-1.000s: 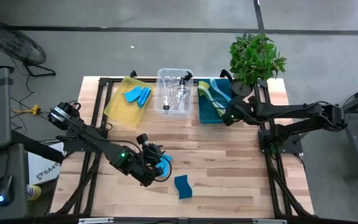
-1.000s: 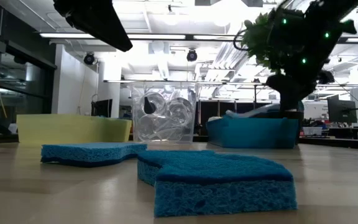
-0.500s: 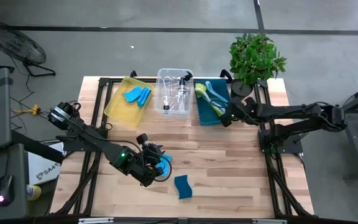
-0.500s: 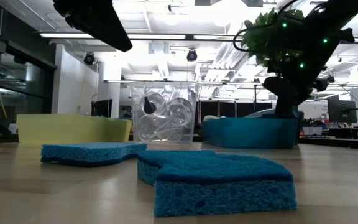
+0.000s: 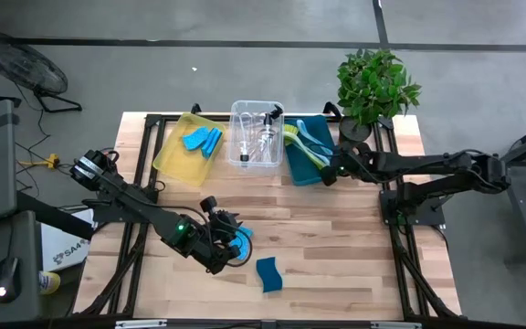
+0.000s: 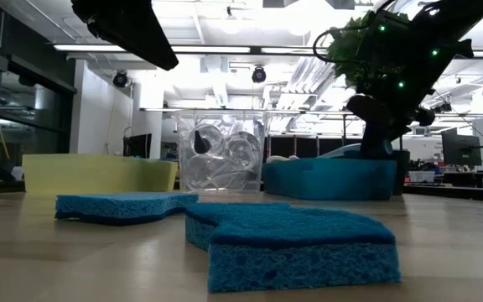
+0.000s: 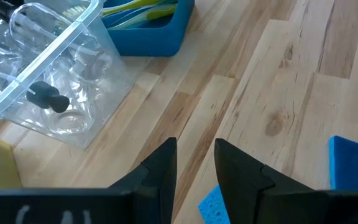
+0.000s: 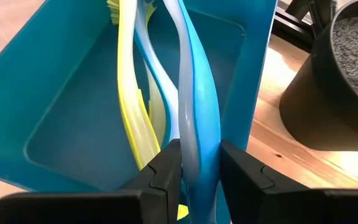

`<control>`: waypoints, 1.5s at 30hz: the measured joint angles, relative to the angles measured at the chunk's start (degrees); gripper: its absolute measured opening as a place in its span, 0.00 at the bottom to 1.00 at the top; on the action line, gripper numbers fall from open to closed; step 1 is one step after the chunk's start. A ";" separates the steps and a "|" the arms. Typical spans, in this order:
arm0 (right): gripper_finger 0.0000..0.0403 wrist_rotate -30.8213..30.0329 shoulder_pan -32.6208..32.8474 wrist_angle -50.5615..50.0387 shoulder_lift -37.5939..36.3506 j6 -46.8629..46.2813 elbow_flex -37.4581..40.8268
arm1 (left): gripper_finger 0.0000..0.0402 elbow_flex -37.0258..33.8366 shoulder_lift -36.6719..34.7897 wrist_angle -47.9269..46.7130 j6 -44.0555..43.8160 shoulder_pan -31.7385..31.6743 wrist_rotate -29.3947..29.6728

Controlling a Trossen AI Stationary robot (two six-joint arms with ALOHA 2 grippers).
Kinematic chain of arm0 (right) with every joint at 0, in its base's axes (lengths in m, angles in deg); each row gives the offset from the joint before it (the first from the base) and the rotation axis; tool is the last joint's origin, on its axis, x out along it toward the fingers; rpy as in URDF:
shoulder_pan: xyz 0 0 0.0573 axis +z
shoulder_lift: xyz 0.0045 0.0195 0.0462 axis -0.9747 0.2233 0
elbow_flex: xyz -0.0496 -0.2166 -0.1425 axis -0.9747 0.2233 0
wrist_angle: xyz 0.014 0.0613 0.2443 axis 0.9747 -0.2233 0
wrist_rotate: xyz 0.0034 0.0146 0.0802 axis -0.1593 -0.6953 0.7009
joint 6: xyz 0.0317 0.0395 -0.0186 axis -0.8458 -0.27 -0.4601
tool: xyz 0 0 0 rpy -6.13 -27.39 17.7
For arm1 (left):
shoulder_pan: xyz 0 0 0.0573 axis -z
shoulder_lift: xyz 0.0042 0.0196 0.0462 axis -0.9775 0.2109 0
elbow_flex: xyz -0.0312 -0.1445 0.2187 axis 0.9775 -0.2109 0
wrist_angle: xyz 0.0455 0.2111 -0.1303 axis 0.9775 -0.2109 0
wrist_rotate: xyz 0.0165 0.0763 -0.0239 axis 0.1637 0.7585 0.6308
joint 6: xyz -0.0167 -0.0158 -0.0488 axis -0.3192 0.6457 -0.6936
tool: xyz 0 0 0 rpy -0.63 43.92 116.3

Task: Pick & Place Kitchen Sink Supplies
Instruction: Put the blue dish brush into the blue bin, then put the blue sponge into the yellow bin

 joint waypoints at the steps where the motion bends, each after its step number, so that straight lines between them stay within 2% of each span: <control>1: 0.22 0.10 0.00 0.02 0.00 -0.04 0.00 | 0.26 0.00 0.00 -0.02 0.00 -0.02 0.00; 12: 0.30 0.30 0.02 0.72 0.00 -0.04 0.00 | 0.26 0.00 0.00 -0.05 0.00 0.00 -0.01; 19: 0.39 -1.11 0.02 1.64 -0.24 1.70 0.00 | 0.26 0.00 0.00 -0.03 -0.02 -0.02 -0.72; 24: 0.45 1.14 0.04 3.93 -2.78 3.72 0.00 | 0.26 0.00 0.00 -0.03 -0.03 -0.01 -1.13; 28: 0.45 2.30 0.15 3.78 -6.95 5.69 0.00 | 0.26 0.00 0.00 -0.03 -0.05 -0.02 -1.14; 32: 0.45 7.60 0.59 4.26 -11.17 7.01 0.00 | 0.26 -0.27 0.00 0.22 -0.26 -0.02 -1.80; 35: 0.45 10.46 2.60 4.49 -13.18 8.43 0.00 | 0.26 -1.72 0.00 2.27 -0.39 -0.02 -2.11; 39: 0.45 11.36 7.29 5.88 -14.03 10.54 0.00 | 0.26 -4.51 0.00 5.29 -2.94 -0.23 -4.05; 45: 0.45 11.31 15.29 9.50 -14.03 13.92 0.00 | 0.26 -7.06 0.02 5.56 -12.80 -2.95 -12.28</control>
